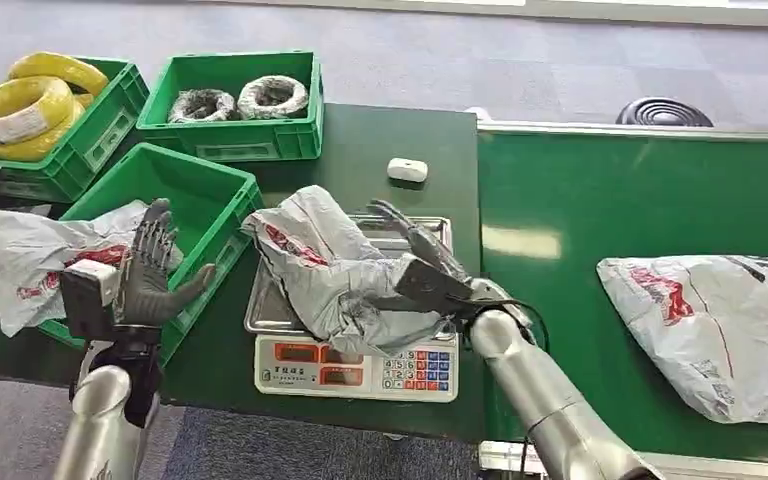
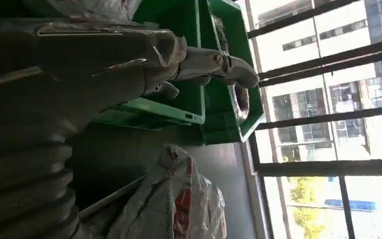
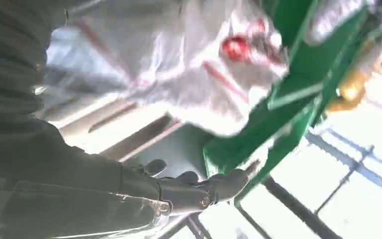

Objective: Moved the parcel from conveyor to table for the left to box.

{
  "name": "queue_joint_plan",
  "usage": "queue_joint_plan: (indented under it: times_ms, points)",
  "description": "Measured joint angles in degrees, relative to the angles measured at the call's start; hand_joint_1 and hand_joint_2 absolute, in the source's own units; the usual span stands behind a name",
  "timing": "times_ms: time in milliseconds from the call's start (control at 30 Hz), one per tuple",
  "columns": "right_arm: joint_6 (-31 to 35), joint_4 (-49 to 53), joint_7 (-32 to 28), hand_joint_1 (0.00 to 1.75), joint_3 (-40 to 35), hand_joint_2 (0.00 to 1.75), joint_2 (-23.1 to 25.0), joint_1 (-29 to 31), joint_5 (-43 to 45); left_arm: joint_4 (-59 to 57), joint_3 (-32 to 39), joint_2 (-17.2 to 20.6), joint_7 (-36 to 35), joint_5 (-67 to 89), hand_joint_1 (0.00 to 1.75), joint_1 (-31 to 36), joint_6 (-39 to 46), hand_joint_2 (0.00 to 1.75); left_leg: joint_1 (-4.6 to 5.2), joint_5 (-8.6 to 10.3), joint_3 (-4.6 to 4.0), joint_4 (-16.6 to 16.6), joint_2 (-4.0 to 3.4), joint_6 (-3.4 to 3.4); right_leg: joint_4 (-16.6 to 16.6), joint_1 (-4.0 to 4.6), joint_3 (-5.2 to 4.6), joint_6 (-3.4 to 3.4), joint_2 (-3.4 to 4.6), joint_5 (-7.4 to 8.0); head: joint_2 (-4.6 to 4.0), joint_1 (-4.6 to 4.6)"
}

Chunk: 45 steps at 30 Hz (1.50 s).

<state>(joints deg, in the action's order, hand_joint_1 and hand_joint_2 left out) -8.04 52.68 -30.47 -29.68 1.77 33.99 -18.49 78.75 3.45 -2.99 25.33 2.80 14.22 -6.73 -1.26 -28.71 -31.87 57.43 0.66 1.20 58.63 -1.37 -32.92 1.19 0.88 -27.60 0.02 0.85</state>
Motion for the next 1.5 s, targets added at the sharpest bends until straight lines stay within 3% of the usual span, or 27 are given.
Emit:
queue_joint_plan:
  times_ms: [233, 433, 467, 500, 600, 633, 667, 967, 1100, 1267, 1500]
  points:
    - [6.36, 13.99, -5.46, 0.0, 5.48, 1.75, -4.3, -6.38, 5.81, -1.98, -5.85, 0.54, -0.54, 5.85, 0.0, 3.02, 3.58, 1.75, -0.01, -0.01, -0.02, 0.0, 0.09, -0.01, 0.0, 0.01, -0.08, 0.0, 0.01, 0.0, 0.0, 0.0]
    - [10.41, 25.51, -6.99, 0.0, 11.13, 1.75, -7.54, -10.52, 9.7, -7.06, -14.58, 1.09, -7.09, 15.66, 0.0, 8.67, 4.74, 1.75, 0.05, 0.0, -0.02, 0.01, 0.11, -0.02, -0.02, -0.05, -0.02, 0.01, -0.03, 0.0, 0.0, -0.04]
    - [10.97, 27.19, -6.99, 0.0, 12.09, 1.75, -7.84, -11.11, 9.79, -8.44, -16.15, 1.11, -8.11, 17.16, 0.1, 9.55, 4.19, 1.75, 0.06, -0.01, 0.01, 0.01, 0.08, -0.02, -0.02, -0.06, -0.03, 0.01, -0.02, 0.01, 0.0, 0.0]
    - [11.67, 28.56, -6.99, 0.0, 12.94, 1.75, -8.08, -11.8, 9.86, -9.84, -17.51, 1.05, -9.38, 18.74, 0.82, 10.54, 3.47, 1.75, 0.07, -0.01, 0.04, 0.02, 0.02, -0.02, -0.03, -0.07, -0.05, 0.03, 0.0, 0.02, 0.0, -0.02]
    - [14.21, 34.73, -7.52, 0.0, 16.35, 1.75, -8.78, -15.55, 9.94, -17.06, -22.65, 0.26, -13.9, 26.39, 0.82, 14.11, 1.04, 1.75, 0.08, -0.01, 0.04, 0.04, 0.14, -0.02, -0.04, -0.09, -0.03, 0.04, -0.03, 0.02, 0.0, 0.0]
    - [14.71, 36.94, -7.56, 0.0, 17.66, 1.75, -8.89, -16.91, 10.27, -19.94, -24.35, -0.22, -14.58, 28.6, 1.55, 15.15, 0.7, 1.75, 0.08, -0.02, 0.0, 0.03, 0.18, -0.03, -0.03, -0.09, -0.03, 0.04, -0.04, 0.02, 0.0, 0.0]
    - [14.91, 38.88, -7.61, 0.0, 19.0, 1.75, -9.09, -18.05, 10.51, -22.49, -25.82, -0.65, -14.93, 29.79, 1.75, 15.95, 0.7, 1.75, 0.08, -0.02, -0.03, 0.02, 0.16, -0.03, -0.03, -0.09, -0.04, 0.04, -0.03, 0.02, 0.0, 0.0]
    - [16.31, 48.17, -8.02, 0.0, 26.01, 1.75, -10.31, -24.85, 11.71, -37.07, -33.4, -2.43, -16.0, 34.99, 1.75, 25.15, -0.37, 1.75, 0.09, -0.02, 0.25, 0.0, 0.48, -0.06, -0.05, -0.09, 0.44, 0.09, -0.43, -0.05, 0.0, 0.0]
    - [16.52, 50.4, -8.07, 0.0, 28.19, 1.75, -10.36, -28.02, 11.74, -38.86, -33.5, -2.62, -11.8, 29.93, 1.75, 26.03, 6.2, 1.75, 0.12, -0.02, 0.35, 0.0, 0.36, -0.06, -0.05, -0.1, 0.5, 0.09, -0.37, -0.03, 0.0, 0.02]
    - [16.39, 51.2, -7.59, 0.0, 29.79, 1.75, -10.14, -30.77, 10.78, -24.39, -29.02, -0.81, -11.38, 21.21, 1.75, 21.44, 13.98, 1.75, 0.07, 0.0, 0.14, 0.0, 0.25, -0.06, -0.02, -0.07, 0.21, 0.07, -0.22, -0.01, 0.0, 0.0]
    - [16.39, 51.2, -7.47, 0.0, 30.22, 1.75, -9.02, -32.78, 9.25, -9.5, -21.92, 4.4, -13.33, 18.29, 1.75, 23.37, 18.75, 1.75, 0.03, 0.01, 0.03, -0.03, 0.23, -0.05, 0.02, -0.02, 0.07, 0.05, -0.19, -0.02, 0.0, 0.0]
